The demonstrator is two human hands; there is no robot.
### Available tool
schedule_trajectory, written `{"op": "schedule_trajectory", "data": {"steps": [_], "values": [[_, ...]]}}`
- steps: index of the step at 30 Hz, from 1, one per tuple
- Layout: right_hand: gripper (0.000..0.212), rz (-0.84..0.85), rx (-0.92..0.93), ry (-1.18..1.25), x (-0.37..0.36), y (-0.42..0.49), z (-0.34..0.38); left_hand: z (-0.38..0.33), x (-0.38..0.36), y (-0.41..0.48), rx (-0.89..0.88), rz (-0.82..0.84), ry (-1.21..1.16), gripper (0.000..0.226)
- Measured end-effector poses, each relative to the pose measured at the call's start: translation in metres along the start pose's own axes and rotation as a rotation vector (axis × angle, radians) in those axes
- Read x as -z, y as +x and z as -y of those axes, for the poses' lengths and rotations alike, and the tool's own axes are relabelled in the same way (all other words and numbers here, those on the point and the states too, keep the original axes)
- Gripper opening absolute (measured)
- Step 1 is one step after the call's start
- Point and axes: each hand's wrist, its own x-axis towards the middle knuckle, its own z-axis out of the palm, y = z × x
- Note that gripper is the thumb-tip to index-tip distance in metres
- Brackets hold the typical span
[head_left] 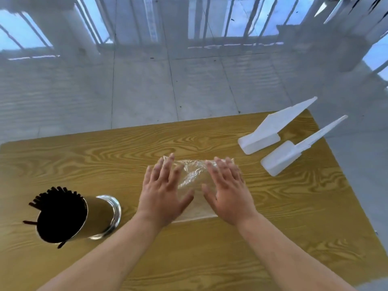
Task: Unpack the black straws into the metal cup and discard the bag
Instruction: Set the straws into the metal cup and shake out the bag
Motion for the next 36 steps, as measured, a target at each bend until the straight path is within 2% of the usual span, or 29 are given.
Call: {"op": "schedule_trajectory", "data": {"steps": [3,7,11,17,26,34,36], "values": [[0.068,0.000,0.014,-0.023,-0.023,0.032,0.007,-0.007,-0.022,0.028,-0.009,0.030,0.008,0.072],[0.066,0.142,-0.122,-0.115,-0.073,0.031,-0.009,-0.002,-0.068,0.023,0.087,0.197,0.047,0.066],[0.067,0.108,-0.137,-0.136,-0.103,0.025,-0.018,-0.001,-0.100,0.009,0.133,0.195,0.105,0.067],[0.069,0.143,-0.136,-0.170,-0.104,0.027,-0.020,0.001,-0.105,0.012,0.130,0.194,0.112,0.065],[0.068,0.106,-0.128,-0.171,-0.106,0.029,-0.017,0.003,-0.106,0.012,0.114,0.159,0.101,0.065],[0.067,0.268,-0.184,-0.137,-0.084,0.033,-0.007,0.002,-0.081,0.019,0.138,0.371,0.118,0.067],[0.069,0.292,-0.207,-0.124,-0.071,0.035,0.000,0.007,-0.064,0.021,0.107,0.379,0.117,0.069]]}}
